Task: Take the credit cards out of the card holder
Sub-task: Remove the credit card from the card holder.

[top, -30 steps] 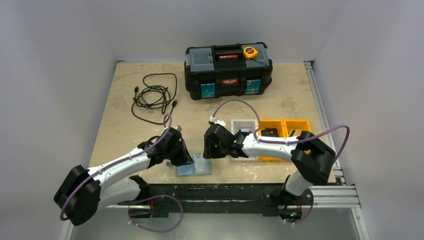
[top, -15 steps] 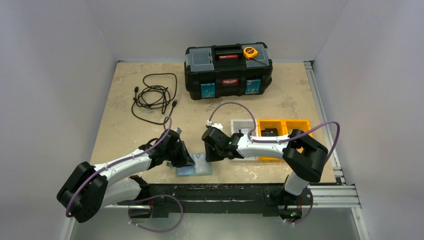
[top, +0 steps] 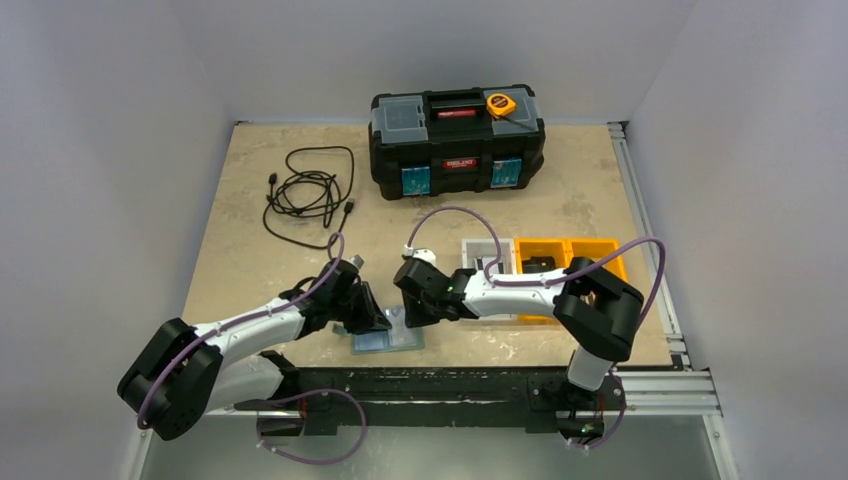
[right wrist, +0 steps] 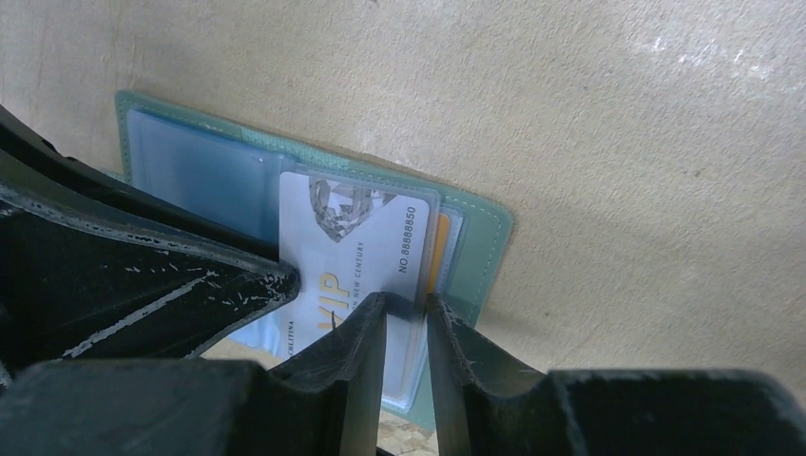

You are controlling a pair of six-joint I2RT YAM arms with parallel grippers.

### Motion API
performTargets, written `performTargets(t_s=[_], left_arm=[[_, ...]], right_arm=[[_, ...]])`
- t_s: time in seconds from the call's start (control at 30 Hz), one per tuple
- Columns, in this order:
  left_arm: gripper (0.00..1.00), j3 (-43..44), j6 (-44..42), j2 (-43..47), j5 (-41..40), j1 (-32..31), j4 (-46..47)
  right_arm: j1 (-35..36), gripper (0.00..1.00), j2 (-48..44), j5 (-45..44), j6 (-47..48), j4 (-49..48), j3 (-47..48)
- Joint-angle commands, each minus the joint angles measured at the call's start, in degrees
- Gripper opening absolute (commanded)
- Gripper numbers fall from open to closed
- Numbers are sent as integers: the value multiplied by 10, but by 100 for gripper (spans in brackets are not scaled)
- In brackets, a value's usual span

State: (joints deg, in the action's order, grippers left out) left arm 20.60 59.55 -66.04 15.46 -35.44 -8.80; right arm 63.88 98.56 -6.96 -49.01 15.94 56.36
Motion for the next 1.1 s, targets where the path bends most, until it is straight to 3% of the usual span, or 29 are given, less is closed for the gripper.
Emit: performTargets(t_s=[0.0,0.4,0.7,1.07], left_arm=[[15,-12,2,-6,0,6,17],[13,-13,8,-12,21,9,43],[0,-13,2,31,27,14,18],[0,17,-31,78,6,20,-85]], right_arm=[[5,23,6,-11,2,0,20],[24,20,21,-4,-3,1,31],[17,17,22,-11,-27,17,4],[-3,14,16,-20,-35,15,-28]])
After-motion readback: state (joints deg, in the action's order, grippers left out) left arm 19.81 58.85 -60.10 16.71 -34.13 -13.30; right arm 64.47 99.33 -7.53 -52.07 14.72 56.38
